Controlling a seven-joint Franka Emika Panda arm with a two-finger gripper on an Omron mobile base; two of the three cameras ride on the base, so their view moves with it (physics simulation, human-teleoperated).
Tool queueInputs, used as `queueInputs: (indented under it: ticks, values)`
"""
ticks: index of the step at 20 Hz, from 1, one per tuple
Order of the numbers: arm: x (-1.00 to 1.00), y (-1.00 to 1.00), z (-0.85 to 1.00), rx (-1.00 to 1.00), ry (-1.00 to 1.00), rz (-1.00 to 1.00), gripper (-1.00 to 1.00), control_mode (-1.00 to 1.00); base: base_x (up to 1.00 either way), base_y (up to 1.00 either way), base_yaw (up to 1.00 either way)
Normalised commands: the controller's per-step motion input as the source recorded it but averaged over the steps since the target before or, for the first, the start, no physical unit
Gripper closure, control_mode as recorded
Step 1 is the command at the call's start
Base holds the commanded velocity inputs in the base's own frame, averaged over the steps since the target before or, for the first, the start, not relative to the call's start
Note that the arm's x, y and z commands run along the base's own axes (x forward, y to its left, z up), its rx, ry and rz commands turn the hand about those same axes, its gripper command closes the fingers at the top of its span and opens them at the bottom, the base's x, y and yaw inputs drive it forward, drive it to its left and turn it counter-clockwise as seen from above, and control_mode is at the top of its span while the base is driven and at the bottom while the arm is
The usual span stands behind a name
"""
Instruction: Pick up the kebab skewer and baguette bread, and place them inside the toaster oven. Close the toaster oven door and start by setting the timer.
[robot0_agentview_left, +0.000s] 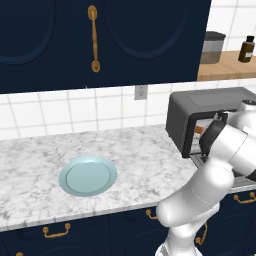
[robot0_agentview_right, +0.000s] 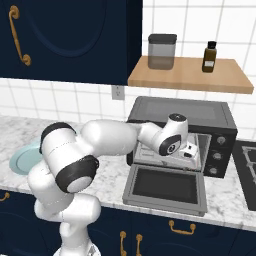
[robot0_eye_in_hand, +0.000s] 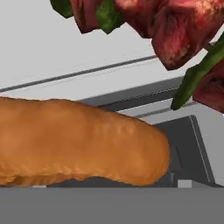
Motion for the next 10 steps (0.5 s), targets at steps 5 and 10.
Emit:
queueInputs:
  ticks: [5, 10]
  values:
    - [0.04, -0.13, -0.21, 0.00, 0.00, -0.10, -1.00, -1.00, 0.00, 0.00, 0.00]
    - [0.09, 0.00, -0.09, 0.00, 0.00, -0.13, -1.00, -1.00, 0.00, 0.00, 0.00]
